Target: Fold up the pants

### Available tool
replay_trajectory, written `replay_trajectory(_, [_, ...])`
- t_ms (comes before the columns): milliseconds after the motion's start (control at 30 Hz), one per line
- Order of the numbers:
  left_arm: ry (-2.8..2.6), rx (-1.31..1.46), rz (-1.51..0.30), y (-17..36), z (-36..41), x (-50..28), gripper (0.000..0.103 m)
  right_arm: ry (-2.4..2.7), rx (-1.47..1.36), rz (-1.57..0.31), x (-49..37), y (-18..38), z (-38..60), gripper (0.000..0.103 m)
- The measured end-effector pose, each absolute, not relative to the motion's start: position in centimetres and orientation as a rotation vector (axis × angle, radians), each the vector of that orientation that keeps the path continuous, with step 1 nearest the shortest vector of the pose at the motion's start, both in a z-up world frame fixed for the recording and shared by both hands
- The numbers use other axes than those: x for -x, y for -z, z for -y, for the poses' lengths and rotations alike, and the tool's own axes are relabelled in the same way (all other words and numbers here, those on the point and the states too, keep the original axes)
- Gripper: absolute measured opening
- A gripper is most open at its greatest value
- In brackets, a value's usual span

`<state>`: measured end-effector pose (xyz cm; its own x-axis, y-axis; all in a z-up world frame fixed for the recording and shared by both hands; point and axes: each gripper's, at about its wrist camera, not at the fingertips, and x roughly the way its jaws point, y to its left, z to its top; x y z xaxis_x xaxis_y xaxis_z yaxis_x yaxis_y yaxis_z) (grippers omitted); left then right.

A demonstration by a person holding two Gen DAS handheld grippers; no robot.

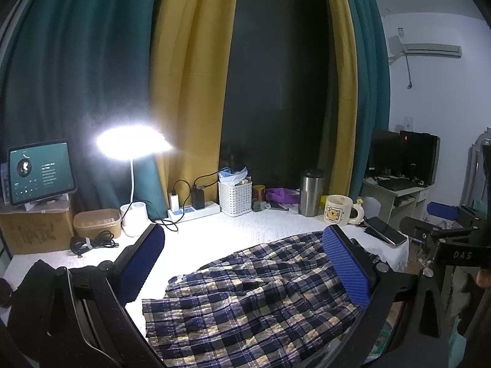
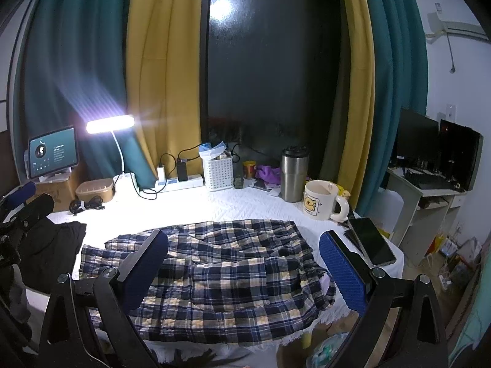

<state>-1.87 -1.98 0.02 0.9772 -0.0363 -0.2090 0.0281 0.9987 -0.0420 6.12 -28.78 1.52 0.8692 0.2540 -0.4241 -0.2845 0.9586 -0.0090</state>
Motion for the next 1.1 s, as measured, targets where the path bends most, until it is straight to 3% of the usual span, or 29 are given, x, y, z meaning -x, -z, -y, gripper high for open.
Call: replay_trajectory(1100, [0.04, 0.034, -0.212, -0.87, 1.75, 0.91, 0.102, -0.282, 0.075, -0.428, -6.2, -2.01, 28.83, 0.1])
